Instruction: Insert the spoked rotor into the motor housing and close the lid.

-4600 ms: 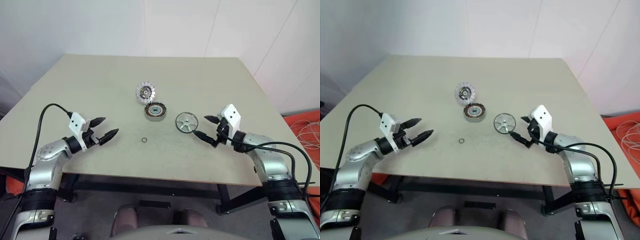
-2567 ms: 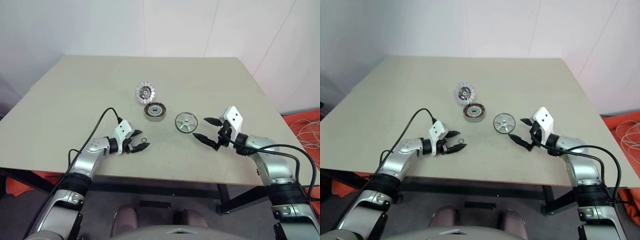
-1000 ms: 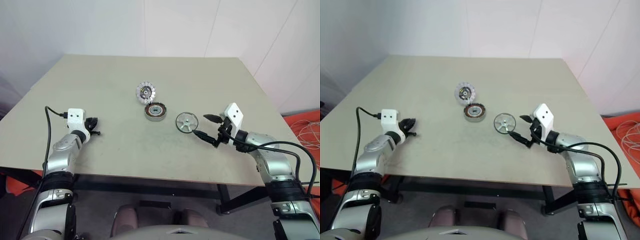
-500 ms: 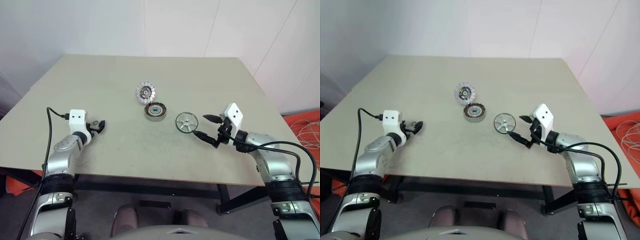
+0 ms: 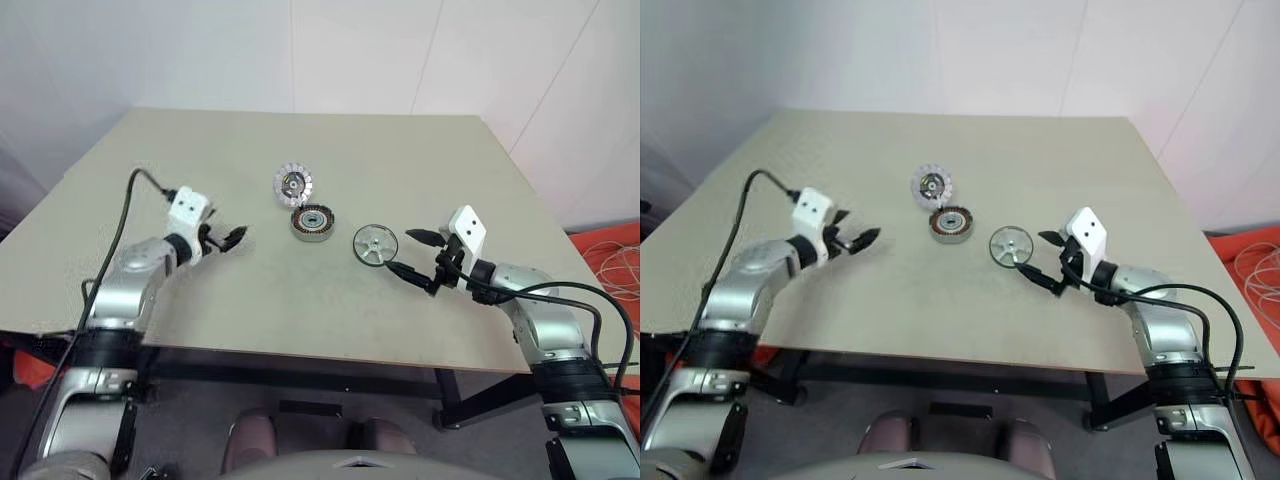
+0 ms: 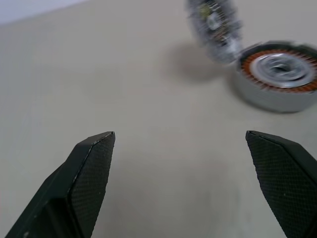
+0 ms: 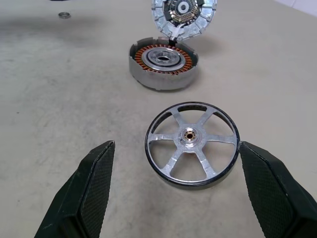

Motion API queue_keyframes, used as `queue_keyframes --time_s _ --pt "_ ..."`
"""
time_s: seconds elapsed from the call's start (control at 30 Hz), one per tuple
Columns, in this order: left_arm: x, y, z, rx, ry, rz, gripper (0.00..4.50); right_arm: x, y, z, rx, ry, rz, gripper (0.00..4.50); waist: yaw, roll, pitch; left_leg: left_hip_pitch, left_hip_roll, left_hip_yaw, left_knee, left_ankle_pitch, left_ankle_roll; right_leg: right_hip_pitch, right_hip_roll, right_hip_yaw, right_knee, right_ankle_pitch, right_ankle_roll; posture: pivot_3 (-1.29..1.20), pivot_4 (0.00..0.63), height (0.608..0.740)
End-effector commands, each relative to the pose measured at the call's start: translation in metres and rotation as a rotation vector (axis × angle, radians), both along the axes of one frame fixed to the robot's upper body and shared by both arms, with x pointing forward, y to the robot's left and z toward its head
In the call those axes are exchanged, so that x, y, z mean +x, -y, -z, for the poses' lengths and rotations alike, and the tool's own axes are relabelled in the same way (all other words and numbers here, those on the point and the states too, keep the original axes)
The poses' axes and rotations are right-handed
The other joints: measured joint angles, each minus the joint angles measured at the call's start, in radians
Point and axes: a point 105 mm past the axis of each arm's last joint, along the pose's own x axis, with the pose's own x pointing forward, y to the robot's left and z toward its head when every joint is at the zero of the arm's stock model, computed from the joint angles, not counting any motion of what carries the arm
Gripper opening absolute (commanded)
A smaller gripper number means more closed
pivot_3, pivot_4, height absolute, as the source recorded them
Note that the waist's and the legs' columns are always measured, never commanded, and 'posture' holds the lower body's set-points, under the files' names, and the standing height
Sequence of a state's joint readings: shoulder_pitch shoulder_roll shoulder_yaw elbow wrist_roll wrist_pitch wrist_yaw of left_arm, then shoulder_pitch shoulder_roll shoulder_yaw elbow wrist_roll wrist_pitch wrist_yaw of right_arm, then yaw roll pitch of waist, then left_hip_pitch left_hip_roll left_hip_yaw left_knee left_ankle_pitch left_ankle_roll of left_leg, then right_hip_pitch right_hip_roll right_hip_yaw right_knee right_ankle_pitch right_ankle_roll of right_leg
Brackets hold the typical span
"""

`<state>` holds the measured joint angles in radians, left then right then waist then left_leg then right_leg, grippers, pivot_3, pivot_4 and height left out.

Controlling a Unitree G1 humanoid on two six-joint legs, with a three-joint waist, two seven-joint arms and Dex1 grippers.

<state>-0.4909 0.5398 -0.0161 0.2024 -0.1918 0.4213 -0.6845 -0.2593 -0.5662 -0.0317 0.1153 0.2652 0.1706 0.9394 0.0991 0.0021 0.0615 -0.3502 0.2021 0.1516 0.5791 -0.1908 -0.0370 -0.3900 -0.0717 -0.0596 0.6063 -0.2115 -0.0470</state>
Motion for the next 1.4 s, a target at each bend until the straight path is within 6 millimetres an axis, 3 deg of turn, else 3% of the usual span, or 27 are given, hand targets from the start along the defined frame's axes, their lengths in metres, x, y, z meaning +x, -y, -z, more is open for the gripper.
queue_keyframes --time_s 0.03,0.27,0.37,0.47,0.6,0.87,1.4 --pt "0.009 0.031 -0.014 0.143 -0.036 0.249 4.47 0.002 0.0 -0.014 0.008 0.053 -0.004 4.5 0.002 0.0 0.0 0.0 0.0 0.0 0.0 0.0 0.0 0.0 0.0 0.0 0.0 0.0 0.0 0.0 0.0 0.74" --pt "0.025 0.07 -0.019 0.491 -0.109 0.554 4.47 0.0 -0.002 -0.013 0.016 0.055 0.003 4.5 0.001 0.0 0.0 -0.001 -0.001 0.0 -0.002 0.0 0.0 -0.001 -0.001 0.0 0.0 0.002 -0.003 0.0 0.0 0.74" --pt "0.028 0.08 -0.021 0.621 -0.131 0.644 4.47 -0.001 -0.002 -0.012 0.016 0.053 0.004 4.5 0.003 0.0 0.0 -0.002 -0.003 0.0 -0.002 0.0 0.0 -0.001 -0.002 0.0 -0.001 0.002 -0.003 0.0 0.0 0.74" --pt "0.034 0.104 -0.029 0.767 -0.14 0.718 4.47 -0.006 -0.004 -0.014 0.016 0.053 -0.026 4.5 0.009 -0.001 0.001 -0.003 -0.003 0.0 -0.002 0.0 0.0 -0.001 -0.002 0.0 -0.001 0.002 -0.003 0.0 0.0 0.74" --pt "0.034 0.122 -0.026 0.853 -0.181 0.777 4.47 -0.011 -0.009 -0.014 0.011 0.05 -0.061 4.5 0.027 -0.002 0.001 -0.004 -0.005 0.0 -0.001 -0.002 0.003 -0.001 -0.004 0.0 -0.002 0.001 -0.002 0.0 0.0 0.74" --pt "0.031 0.134 -0.022 0.983 -0.254 0.812 4.47 -0.013 -0.008 -0.015 0.005 0.048 -0.06 4.5 0.043 -0.003 0.002 -0.004 -0.005 0.0 0.0 -0.002 0.004 -0.001 -0.004 0.0 -0.001 0.001 -0.002 0.0 0.0 0.74" --pt "0.033 0.151 -0.005 1.124 -0.128 0.858 4.47 -0.012 -0.012 -0.016 0.012 0.051 -0.059 4.5 0.065 -0.003 0.002 -0.004 -0.006 -0.001 0.0 -0.003 0.006 0.0 -0.005 0.0 -0.001 0.001 -0.002 0.0 0.0 0.74"
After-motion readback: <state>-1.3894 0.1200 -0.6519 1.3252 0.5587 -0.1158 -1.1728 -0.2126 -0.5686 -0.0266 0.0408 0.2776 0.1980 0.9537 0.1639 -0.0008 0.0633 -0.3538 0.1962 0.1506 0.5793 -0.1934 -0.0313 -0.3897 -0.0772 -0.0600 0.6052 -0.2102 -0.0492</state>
